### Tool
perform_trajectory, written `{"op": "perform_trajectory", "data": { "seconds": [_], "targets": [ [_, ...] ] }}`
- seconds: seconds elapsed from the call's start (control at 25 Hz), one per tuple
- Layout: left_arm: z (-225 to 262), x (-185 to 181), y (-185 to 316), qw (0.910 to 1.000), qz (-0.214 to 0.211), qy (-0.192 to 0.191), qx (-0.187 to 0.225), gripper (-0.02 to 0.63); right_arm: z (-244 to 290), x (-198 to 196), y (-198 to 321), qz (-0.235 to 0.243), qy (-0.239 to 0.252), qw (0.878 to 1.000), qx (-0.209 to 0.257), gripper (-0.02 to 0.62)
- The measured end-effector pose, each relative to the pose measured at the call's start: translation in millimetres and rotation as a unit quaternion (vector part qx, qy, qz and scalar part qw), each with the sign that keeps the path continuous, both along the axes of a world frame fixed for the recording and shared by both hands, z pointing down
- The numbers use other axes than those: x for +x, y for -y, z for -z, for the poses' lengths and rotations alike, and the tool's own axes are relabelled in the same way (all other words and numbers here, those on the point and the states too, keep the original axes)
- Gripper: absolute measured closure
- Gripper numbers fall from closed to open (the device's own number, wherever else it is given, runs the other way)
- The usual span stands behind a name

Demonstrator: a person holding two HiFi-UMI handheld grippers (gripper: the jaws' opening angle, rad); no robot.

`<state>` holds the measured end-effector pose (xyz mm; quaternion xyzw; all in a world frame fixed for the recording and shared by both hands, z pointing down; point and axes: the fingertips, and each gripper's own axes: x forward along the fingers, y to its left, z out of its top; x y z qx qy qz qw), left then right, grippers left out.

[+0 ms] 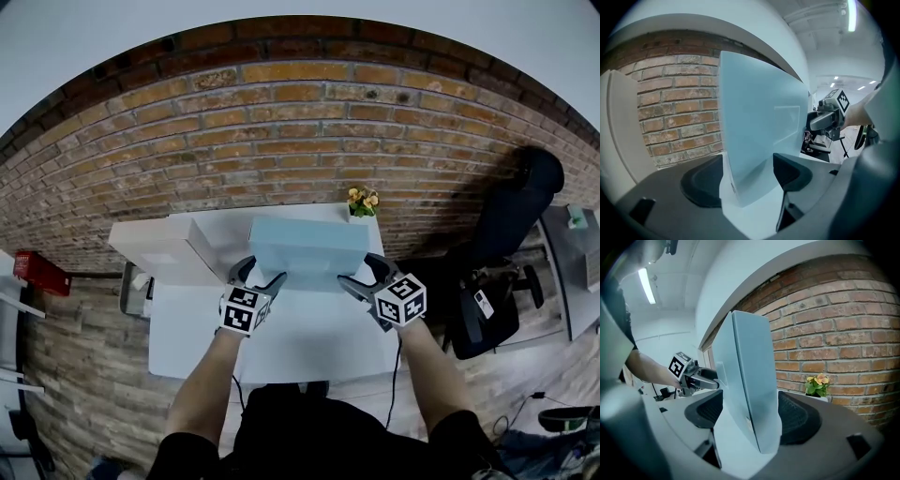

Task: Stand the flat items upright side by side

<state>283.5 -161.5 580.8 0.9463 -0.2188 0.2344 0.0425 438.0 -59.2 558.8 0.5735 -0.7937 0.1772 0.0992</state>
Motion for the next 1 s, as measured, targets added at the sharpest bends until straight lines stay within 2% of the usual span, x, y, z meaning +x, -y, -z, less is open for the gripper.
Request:
{"op": "perform_trajectory", "data": {
  "seconds": [0.16, 0.4, 0.56, 0.64, 0.72, 0.84, 1.0],
  "targets": [
    [5.6, -7.6, -2.1, 0.9999, 0.011, -0.006, 0.0, 0.252, 4.4, 1.8, 4.1, 0.013, 0.019, 1.0, 0.002, 0.206],
    [19.6, -22.8, -11.9, 0.9994, 0.03, -0.017, 0.004, 0.252, 3.1, -9.1, 15.3, 0.082, 0.015, 0.996, -0.019, 0.112],
    [34.5, -43.1, -20.2, 0.9985, 0.047, -0.027, 0.012, 0.252, 4.8, -10.7, 25.5, 0.094, 0.028, 0.995, -0.018, 0.112],
    [39.1, -56.9, -21.2, 0.9977, 0.058, -0.031, 0.013, 0.252, 4.3, -9.2, 30.2, 0.088, 0.025, 0.996, -0.013, 0.135],
    [39.6, -72.2, -18.3, 0.9968, 0.073, -0.033, 0.012, 0.252, 4.1, -11.8, 32.4, 0.089, 0.019, 0.996, -0.009, 0.209],
    [36.9, -97.5, -9.1, 0.9946, 0.096, -0.04, 0.004, 0.254, 3.9, -24.5, 35.6, 0.096, 0.004, 0.995, -0.003, 0.237],
    [34.8, -127.1, 3.6, 0.9915, 0.119, -0.052, -0.005, 0.262, 3.9, -38.1, 47.8, 0.073, -0.006, 0.997, 0.006, 0.252]
  ]
}}
